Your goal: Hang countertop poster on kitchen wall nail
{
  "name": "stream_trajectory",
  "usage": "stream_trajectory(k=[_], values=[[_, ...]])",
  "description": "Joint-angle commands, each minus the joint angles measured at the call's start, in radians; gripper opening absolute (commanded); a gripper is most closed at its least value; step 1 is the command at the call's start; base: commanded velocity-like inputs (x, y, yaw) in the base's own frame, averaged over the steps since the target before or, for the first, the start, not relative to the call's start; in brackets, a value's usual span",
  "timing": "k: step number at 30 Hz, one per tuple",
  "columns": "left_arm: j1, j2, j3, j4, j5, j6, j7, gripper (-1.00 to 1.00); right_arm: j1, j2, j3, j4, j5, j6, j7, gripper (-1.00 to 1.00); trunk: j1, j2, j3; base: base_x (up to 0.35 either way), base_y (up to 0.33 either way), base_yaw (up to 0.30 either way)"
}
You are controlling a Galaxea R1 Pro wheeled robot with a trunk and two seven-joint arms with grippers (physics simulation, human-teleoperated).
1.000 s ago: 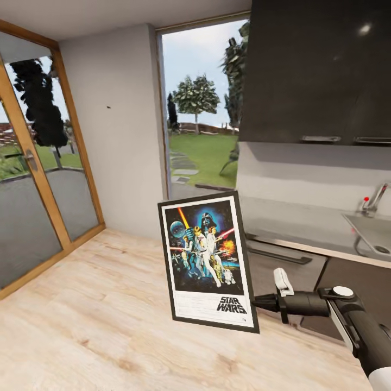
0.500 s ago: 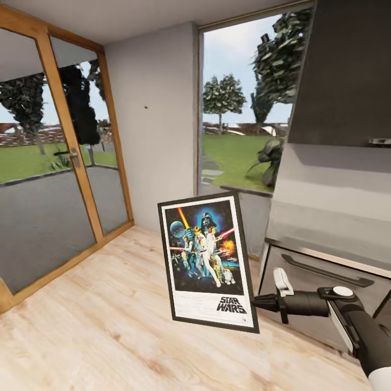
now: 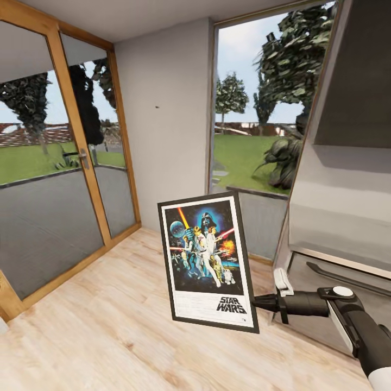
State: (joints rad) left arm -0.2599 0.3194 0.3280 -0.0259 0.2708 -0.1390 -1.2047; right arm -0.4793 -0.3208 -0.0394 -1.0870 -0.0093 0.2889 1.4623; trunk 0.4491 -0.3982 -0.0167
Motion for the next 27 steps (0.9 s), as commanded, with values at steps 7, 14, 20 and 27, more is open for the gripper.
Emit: stream_trajectory(k=[7, 14, 20, 27], values=[[-0.001, 0.000, 0.003, 0.001, -0.003, -0.010, -0.001, 1.00, -0.001, 0.000, 0.000, 0.000, -0.001, 0.013, 0.006, -1.00, 0.001, -0.002, -0.002, 0.173, 0.315, 0.000], [-0.001, 0.000, 0.003, 0.001, -0.004, -0.010, -0.001, 1.00, -0.001, 0.000, 0.000, 0.001, -0.001, 0.013, 0.006, -1.00, 0.001, -0.002, -0.002, 0.181, 0.315, 0.000], [-0.001, 0.000, 0.003, 0.001, -0.004, -0.010, -0.001, 1.00, -0.001, 0.000, 0.000, 0.001, -0.001, 0.013, 0.006, -1.00, 0.001, -0.002, -0.002, 0.189, 0.315, 0.000], [-0.001, 0.000, 0.003, 0.001, -0.004, -0.010, -0.001, 1.00, -0.001, 0.000, 0.000, 0.001, -0.001, 0.014, 0.006, -1.00, 0.001, -0.002, -0.002, 0.190, 0.315, 0.000]])
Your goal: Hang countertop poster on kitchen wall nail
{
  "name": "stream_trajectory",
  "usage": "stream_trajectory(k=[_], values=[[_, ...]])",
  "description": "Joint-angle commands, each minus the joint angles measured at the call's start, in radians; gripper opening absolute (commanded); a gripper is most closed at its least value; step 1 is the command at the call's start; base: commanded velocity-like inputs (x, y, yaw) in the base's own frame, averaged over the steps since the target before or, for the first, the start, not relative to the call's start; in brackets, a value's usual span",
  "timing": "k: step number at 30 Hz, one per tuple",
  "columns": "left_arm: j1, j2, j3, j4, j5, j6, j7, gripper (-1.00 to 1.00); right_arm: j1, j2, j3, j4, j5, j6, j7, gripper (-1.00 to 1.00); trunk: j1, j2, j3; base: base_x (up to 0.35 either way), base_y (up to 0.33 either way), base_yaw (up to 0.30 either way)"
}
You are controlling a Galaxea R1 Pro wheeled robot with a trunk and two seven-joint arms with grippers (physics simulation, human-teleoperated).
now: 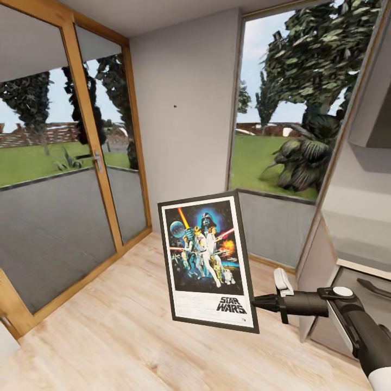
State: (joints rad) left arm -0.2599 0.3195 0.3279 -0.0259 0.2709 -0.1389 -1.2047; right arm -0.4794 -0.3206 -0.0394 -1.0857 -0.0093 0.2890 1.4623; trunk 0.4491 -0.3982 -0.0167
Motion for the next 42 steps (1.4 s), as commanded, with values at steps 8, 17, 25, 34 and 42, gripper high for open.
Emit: stream_trajectory(k=[8, 17, 25, 34, 42], values=[[-0.001, 0.000, 0.003, 0.001, -0.003, -0.010, -0.001, 1.00, -0.001, 0.000, 0.000, 0.000, -0.001, 0.013, 0.006, -1.00, 0.001, -0.002, -0.002, 0.191, 0.315, 0.000], [-0.001, -0.002, 0.001, 0.001, -0.002, -0.012, 0.069, 1.00, -0.001, 0.000, 0.000, 0.000, -0.001, 0.013, 0.006, -1.00, 0.001, -0.002, -0.002, 0.194, 0.315, 0.000], [-0.001, -0.095, -0.010, -0.085, 0.002, -0.009, 0.426, 1.00, -0.001, 0.001, 0.000, 0.000, -0.001, 0.013, 0.006, -1.00, 0.001, -0.002, -0.002, 0.203, 0.315, 0.000], [-0.001, -0.164, -0.010, -0.257, 0.001, 0.137, 0.640, 1.00, -0.001, 0.001, 0.000, 0.000, -0.001, 0.013, 0.006, -1.00, 0.001, -0.002, -0.002, 0.253, 0.265, 0.000], [-0.001, -0.165, -0.005, -0.269, -0.001, 0.152, 0.642, 1.00, -0.001, 0.002, 0.000, 0.000, -0.001, 0.013, 0.006, -1.00, 0.001, -0.002, -0.002, 0.297, 0.206, 0.000]])
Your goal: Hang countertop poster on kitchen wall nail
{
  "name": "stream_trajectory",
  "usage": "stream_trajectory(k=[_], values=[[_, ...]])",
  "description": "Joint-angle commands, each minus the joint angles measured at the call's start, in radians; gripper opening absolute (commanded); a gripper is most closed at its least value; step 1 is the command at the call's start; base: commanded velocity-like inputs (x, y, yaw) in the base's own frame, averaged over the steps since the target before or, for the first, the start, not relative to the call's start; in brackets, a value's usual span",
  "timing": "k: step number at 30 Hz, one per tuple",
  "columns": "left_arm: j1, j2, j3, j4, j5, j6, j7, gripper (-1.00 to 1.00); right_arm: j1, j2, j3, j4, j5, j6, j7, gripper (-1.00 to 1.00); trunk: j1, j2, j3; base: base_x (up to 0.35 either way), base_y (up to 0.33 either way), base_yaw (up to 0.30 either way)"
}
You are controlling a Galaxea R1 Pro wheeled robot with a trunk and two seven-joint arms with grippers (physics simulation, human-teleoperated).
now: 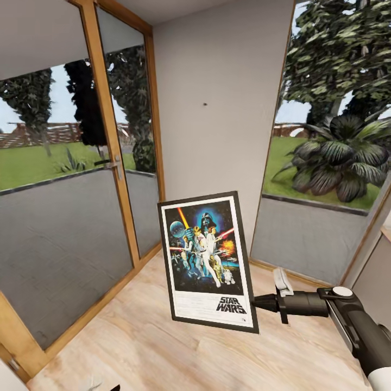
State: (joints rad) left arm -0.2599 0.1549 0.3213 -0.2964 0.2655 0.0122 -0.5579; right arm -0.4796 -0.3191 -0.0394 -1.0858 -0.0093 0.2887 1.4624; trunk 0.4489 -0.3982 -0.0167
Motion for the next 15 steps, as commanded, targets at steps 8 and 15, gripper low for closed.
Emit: stream_trajectory(k=[8, 15], values=[[-0.001, 0.000, 0.004, 0.001, 0.003, 0.001, -0.008, 1.00, -0.001, 0.000, -0.001, 0.000, -0.001, 0.014, 0.006, -1.00, 0.001, -0.002, 0.001, 0.300, 0.209, -0.062], [-0.001, 0.000, 0.004, 0.002, 0.003, 0.000, -0.008, 1.00, -0.001, 0.000, -0.001, 0.000, -0.001, 0.014, 0.006, -1.00, 0.001, -0.002, 0.005, 0.260, 0.266, -0.134]])
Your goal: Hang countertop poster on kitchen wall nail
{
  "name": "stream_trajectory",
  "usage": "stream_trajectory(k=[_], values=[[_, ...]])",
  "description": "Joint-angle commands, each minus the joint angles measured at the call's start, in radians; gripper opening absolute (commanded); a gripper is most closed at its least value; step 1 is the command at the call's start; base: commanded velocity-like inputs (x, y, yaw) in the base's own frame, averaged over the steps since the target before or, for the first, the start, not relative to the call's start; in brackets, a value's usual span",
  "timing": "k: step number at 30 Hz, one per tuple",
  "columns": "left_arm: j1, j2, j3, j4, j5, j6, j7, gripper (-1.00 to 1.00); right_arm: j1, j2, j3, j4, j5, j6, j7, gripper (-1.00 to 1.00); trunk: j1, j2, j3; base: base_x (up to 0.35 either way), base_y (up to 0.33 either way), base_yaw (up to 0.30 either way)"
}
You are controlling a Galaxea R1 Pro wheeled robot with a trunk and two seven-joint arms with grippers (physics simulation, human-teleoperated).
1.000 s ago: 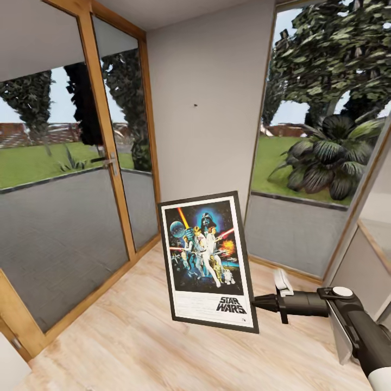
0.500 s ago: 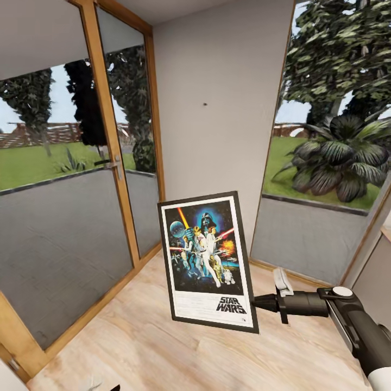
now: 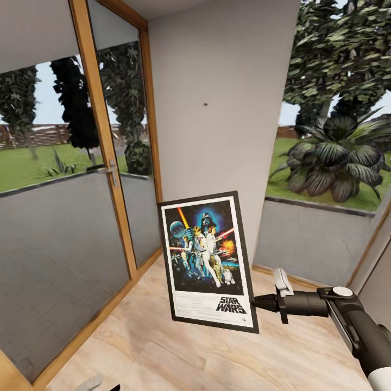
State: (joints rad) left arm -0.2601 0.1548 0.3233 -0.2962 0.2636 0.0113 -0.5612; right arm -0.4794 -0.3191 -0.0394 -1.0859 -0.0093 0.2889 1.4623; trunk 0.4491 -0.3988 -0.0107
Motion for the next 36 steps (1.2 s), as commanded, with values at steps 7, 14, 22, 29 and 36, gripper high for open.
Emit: stream_trajectory(k=[7, 14, 22, 29, 36], values=[[-0.001, 0.000, 0.002, 0.002, 0.005, 0.001, -0.005, 1.00, -0.001, 0.000, 0.000, 0.000, -0.001, 0.013, 0.006, -1.00, 0.001, -0.001, 0.000, 0.237, 0.289, -0.022], [-0.001, 0.000, 0.001, 0.003, 0.004, 0.001, -0.005, 1.00, -0.001, 0.000, 0.000, 0.000, -0.001, 0.013, 0.006, -1.00, 0.001, -0.001, 0.000, 0.232, 0.294, -0.002], [-0.001, 0.000, 0.000, 0.003, 0.003, 0.000, -0.004, 1.00, -0.001, 0.004, 0.000, 0.000, -0.001, 0.013, 0.006, -1.00, 0.001, -0.001, 0.002, 0.231, 0.294, -0.233], [-0.001, 0.000, 0.000, 0.003, 0.003, -0.001, -0.005, 1.00, -0.001, 0.005, 0.000, 0.000, -0.001, 0.013, 0.006, -1.00, 0.001, -0.001, 0.005, 0.231, 0.294, -0.282], [-0.001, 0.000, 0.000, 0.002, 0.003, -0.001, -0.005, 1.00, -0.001, 0.005, 0.000, 0.000, -0.001, 0.013, 0.006, -1.00, 0.001, -0.001, 0.006, 0.229, 0.295, -0.088]])
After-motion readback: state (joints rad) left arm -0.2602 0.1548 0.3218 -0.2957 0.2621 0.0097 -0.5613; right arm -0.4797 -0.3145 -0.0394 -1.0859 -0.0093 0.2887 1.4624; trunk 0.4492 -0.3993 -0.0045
